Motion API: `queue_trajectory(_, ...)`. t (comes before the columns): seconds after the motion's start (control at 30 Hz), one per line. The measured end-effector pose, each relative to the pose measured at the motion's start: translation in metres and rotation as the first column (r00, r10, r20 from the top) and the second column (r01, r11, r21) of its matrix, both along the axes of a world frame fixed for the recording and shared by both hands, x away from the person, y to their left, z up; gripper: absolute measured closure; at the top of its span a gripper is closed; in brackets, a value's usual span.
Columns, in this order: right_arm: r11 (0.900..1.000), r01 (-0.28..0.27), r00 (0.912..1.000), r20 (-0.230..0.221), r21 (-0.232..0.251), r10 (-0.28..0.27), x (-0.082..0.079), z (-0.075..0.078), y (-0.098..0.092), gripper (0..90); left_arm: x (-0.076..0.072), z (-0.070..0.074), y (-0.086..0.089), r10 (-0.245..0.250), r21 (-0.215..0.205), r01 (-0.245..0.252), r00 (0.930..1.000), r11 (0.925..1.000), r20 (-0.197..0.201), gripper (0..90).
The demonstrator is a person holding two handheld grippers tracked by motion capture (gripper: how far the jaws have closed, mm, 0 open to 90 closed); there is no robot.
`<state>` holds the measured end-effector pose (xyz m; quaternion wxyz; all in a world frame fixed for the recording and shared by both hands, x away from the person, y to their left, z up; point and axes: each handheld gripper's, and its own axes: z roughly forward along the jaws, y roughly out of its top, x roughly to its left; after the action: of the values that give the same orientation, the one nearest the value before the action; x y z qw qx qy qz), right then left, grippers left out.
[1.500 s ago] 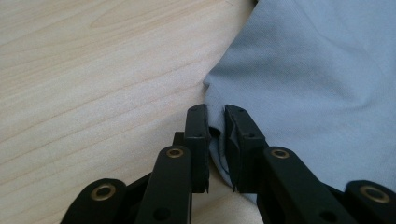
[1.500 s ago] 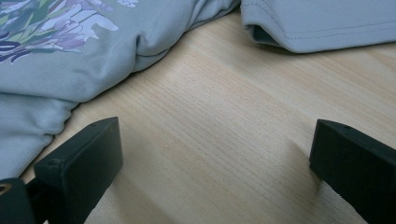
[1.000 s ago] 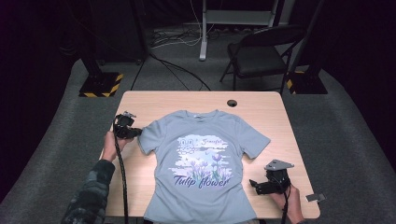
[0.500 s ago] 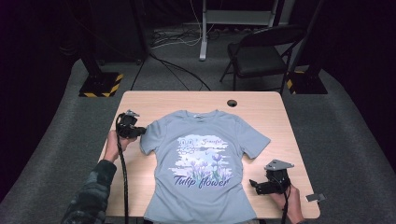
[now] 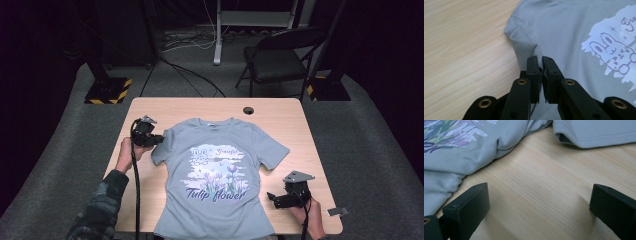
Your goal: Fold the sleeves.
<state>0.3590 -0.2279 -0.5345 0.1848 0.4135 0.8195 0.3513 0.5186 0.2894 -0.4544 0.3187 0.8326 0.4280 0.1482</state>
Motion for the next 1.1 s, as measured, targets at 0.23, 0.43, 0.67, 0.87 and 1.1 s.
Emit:
queue_trajectory(0.23,1.0,0.0,1.0,0.0,0.0,0.0,0.0,0.0,0.0,1.7,-0.002,0.006,-0.014,-0.035,0.008,0.035,0.9994,0.9994,0.004,83.6)
queue_trajectory(0.43,1.0,0.0,1.0,0.0,0.0,0.0,0.0,0.0,0.0,1.8,-0.003,0.011,-0.026,-0.069,-0.005,0.069,0.9976,0.9976,0.004,83.5)
queue_trajectory(0.67,1.0,-0.001,1.0,0.0,0.0,0.001,0.0,0.0,0.0,1.8,-0.002,0.015,-0.042,-0.106,0.003,0.106,0.9943,0.9943,0.0,83.3)
queue_trajectory(0.87,1.0,-0.001,1.0,0.001,0.0,0.001,0.0,0.0,0.0,1.9,-0.001,0.016,-0.053,-0.124,0.01,0.124,0.9922,0.9922,-0.003,83.1)
queue_trajectory(1.1,1.0,-0.001,1.0,0.001,0.0,0.001,0.0,0.0,0.0,2.0,0.001,0.015,-0.063,-0.143,0.02,0.143,0.9897,0.9895,-0.009,82.9)
